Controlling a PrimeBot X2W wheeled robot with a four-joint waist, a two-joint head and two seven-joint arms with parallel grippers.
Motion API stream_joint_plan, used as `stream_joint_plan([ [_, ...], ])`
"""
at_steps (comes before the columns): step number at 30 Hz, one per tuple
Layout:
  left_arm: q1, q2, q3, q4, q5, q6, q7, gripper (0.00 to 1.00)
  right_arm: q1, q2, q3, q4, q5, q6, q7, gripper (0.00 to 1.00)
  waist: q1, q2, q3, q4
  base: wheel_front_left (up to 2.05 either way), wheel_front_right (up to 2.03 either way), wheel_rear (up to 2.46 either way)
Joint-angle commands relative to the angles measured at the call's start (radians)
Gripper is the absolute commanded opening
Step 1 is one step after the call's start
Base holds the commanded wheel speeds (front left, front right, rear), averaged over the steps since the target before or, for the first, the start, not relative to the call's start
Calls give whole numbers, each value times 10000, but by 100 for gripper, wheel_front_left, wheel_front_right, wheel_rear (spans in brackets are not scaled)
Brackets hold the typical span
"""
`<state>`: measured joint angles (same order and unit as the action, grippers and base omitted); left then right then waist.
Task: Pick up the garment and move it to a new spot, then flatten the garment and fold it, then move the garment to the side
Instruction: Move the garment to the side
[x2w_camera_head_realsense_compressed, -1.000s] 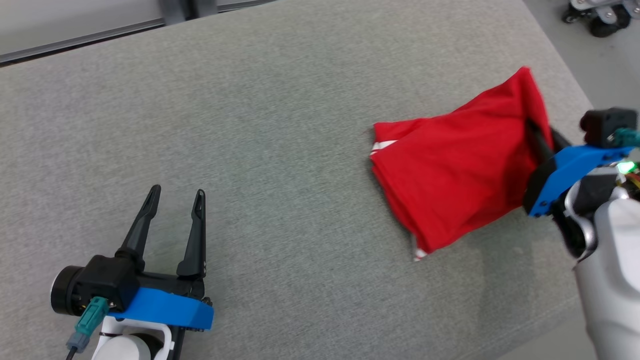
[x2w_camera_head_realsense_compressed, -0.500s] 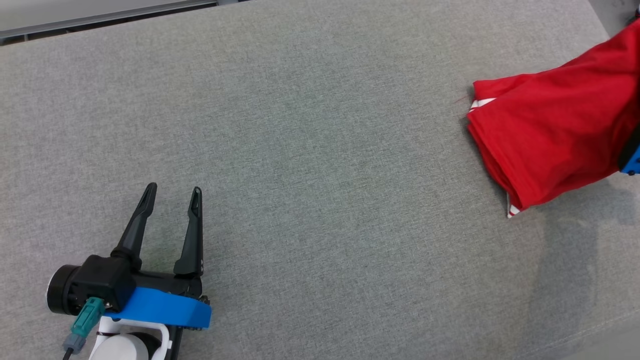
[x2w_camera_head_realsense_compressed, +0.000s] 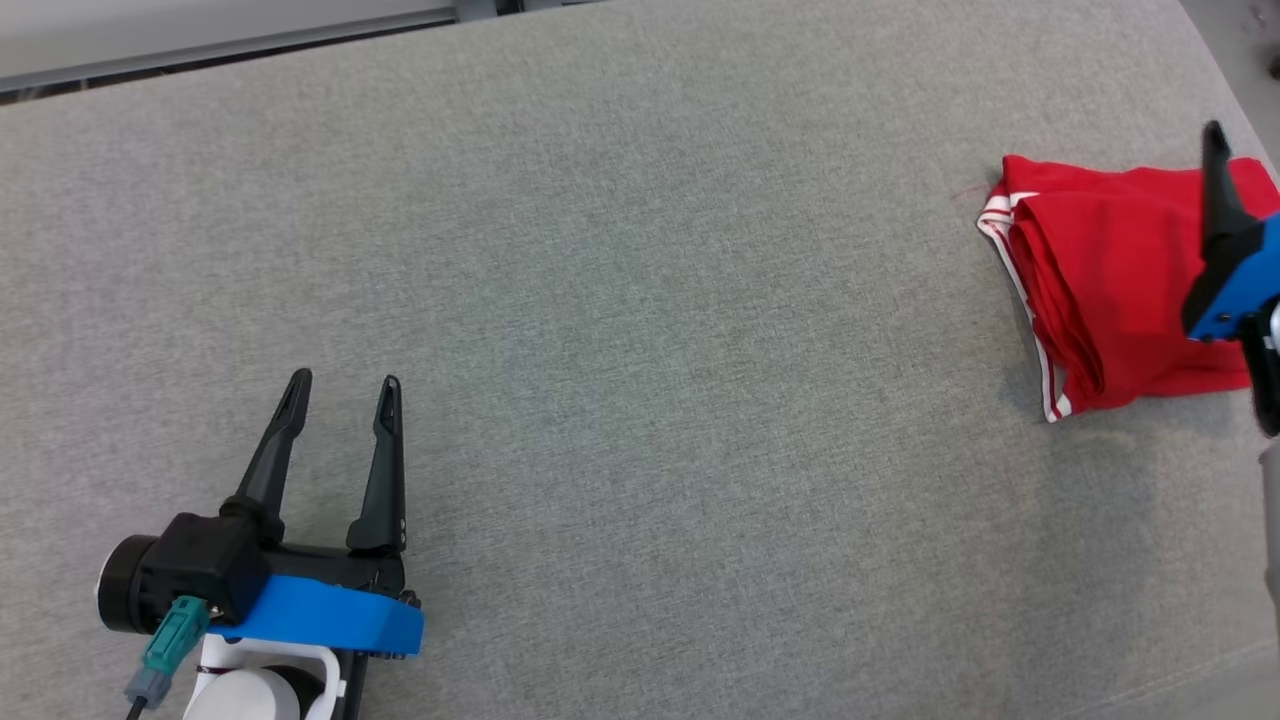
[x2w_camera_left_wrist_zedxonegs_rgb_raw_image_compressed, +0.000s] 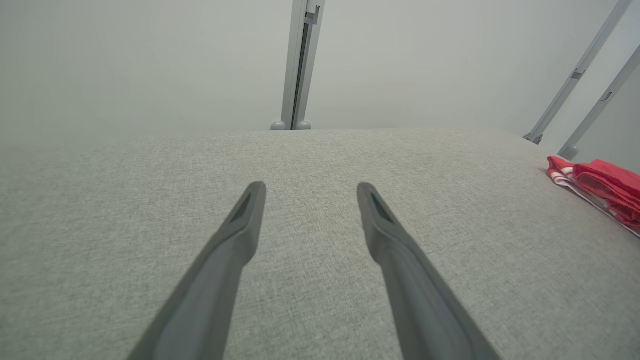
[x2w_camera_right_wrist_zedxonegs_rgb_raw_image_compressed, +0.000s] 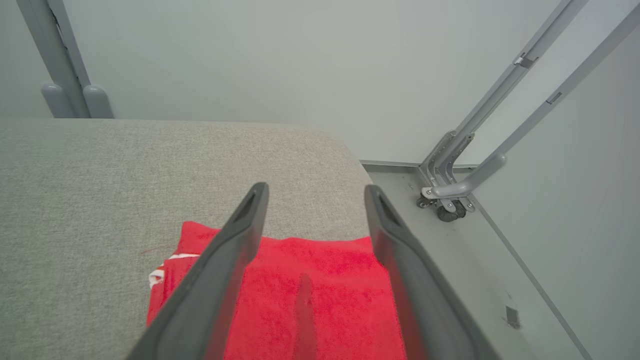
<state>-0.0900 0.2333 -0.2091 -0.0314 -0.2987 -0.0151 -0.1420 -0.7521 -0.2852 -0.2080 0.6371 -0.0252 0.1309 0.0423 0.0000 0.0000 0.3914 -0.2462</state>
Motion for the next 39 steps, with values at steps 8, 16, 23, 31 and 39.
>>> stream_joint_plan([
  [8,-191,-246,188,554,-374,125,-479,100,470,475,1080,-757,369,-3,-514,100,0,0,-762,502,0,0,0],
  [16,67,-518,428,1593,-763,224,-857,100,1891,1544,1016,-1508,79,-1,-1335,100,0,0,-1601,1394,0,0,0],
  [23,493,-700,583,2343,-954,253,-1084,100,3672,2303,988,-1998,6,-1,-2031,100,0,0,-2138,1980,0,0,0],
  [31,1088,-882,568,2691,-1078,292,-1157,100,5296,2340,1972,-2420,1133,-1,-2533,100,0,0,-2679,2378,0,0,0],
  [39,1433,-970,459,2852,-1129,273,-1168,100,6417,2340,2534,-2545,1820,-1,-2692,100,0,0,-3179,2565,0,0,0],
])
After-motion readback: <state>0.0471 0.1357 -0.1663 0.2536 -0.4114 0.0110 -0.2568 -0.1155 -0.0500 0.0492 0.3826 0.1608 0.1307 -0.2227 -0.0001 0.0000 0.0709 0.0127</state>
